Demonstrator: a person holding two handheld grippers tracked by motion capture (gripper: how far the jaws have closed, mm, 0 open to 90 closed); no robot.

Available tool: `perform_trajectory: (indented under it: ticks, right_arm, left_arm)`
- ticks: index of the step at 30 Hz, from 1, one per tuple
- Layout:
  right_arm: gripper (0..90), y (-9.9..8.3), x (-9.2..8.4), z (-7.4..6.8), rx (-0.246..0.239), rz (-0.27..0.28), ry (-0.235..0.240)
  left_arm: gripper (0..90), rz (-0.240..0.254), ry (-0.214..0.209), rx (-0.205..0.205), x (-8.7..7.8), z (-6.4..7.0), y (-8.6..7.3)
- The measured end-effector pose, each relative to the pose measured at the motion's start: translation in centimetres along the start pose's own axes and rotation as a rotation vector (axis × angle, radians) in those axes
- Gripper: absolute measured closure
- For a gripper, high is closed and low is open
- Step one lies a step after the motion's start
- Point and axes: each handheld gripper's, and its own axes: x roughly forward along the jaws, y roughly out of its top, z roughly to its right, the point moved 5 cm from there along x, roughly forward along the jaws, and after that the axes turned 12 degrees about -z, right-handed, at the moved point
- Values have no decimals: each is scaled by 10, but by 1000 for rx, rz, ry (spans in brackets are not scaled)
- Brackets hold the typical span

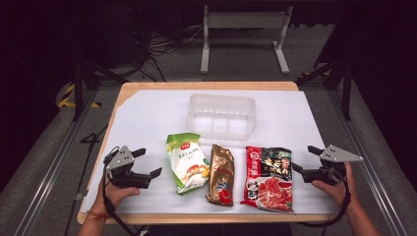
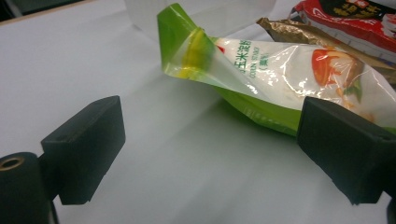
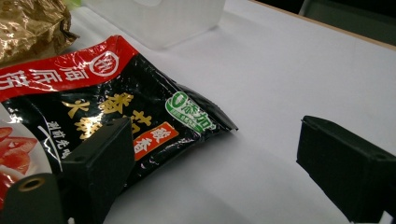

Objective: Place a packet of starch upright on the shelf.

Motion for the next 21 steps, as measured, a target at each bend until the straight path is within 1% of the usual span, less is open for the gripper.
perform_trajectory:
  ticks: [1,2,3,5,7,8,10,11,12,13,14,15,16,17,18,20,21]
  right_arm:
    - [119,-1,2,0,3,-5,7]
    - [119,-1,3,-1,4,-10,12]
    - [121,-1,4,-1,1,-14,11]
    - [121,0,6,-3,-2,-18,16]
    - [122,1,7,-4,-4,-22,16]
    - [124,1,8,-4,-6,-25,14]
    - [131,3,9,-6,-3,-24,17]
    - [130,4,9,-6,1,-24,15]
    - [130,5,9,-6,1,-20,17]
    - [130,7,7,-8,1,-14,21]
    - [130,7,7,-8,1,-14,21]
    - [130,8,7,-8,1,-11,22]
    - [130,8,6,-9,0,-12,21]
    - [130,8,5,-9,-2,-13,18]
    - [129,8,4,-9,-3,-14,13]
    - [129,7,3,-9,0,-10,16]
    - [129,7,3,-8,7,-9,20]
  left_arm:
    - [88,-13,-8,-4,3,0,0]
    - [88,-26,-5,-10,5,1,0]
    - [88,-26,-5,-10,5,1,0]
    - [88,-54,2,-15,12,0,-1]
    - [88,-53,1,-19,14,0,-1]
    - [88,-55,-22,-35,16,0,0]
    - [88,-75,-20,-44,20,-2,3]
    - [88,-77,-21,-49,22,-3,5]
    - [88,-81,-27,-66,24,-4,7]
    - [89,-78,-30,-68,25,-6,9]
    - [89,-73,-42,-80,25,-7,11]
    - [89,-74,-39,-85,25,-8,13]
    - [91,-76,-33,-76,25,-9,16]
    - [91,-69,-24,-77,24,-9,18]
    - [92,-69,-23,-67,23,-10,20]
    - [91,-67,-35,-72,24,-12,25]
    - [90,-69,-36,-84,26,-12,25]
